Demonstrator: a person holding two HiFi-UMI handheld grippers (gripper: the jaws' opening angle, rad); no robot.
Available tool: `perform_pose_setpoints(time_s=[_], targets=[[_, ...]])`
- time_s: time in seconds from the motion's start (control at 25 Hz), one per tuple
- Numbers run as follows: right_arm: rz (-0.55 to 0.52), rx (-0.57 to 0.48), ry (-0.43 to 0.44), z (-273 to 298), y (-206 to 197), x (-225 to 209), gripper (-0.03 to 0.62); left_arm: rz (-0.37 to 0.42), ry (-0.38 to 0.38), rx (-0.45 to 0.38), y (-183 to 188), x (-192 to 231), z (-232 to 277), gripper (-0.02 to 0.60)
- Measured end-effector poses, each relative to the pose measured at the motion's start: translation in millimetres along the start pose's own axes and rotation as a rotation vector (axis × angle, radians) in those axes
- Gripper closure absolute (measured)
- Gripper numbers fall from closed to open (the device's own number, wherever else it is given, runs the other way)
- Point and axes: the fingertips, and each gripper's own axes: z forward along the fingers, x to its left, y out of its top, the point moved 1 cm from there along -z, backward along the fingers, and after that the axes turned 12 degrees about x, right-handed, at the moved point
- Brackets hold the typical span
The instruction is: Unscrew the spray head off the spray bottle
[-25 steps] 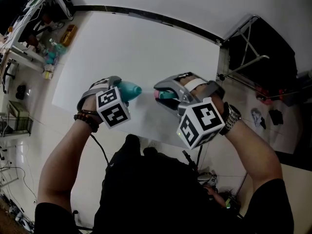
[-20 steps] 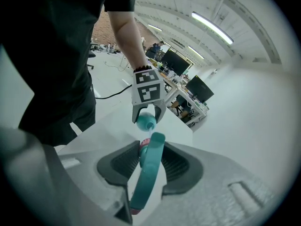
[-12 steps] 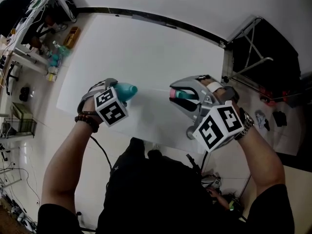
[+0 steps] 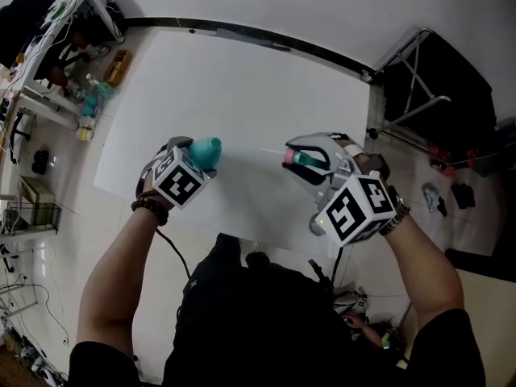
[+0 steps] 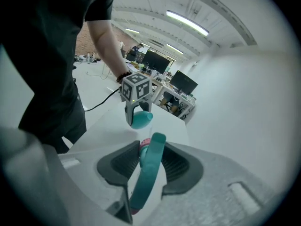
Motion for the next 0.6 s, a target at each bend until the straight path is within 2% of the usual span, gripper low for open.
perform_pose_setpoints(time_s=[0.28, 0.44, 0.6], targets=[[0.255, -0.008, -0.007, 32, -20, 0, 0.462, -0.142, -0.035, -0.122, 16, 1, 3, 0.17], [0.377, -0.003, -0.02, 50, -25, -1, 0.462, -0.192, -0.046, -0.175, 25, 1, 2, 0.17], [0.455, 0.001, -0.03, 72, -27, 0, 0.462, -0.228, -0.061, -0.229, 35, 0, 7, 0.17]])
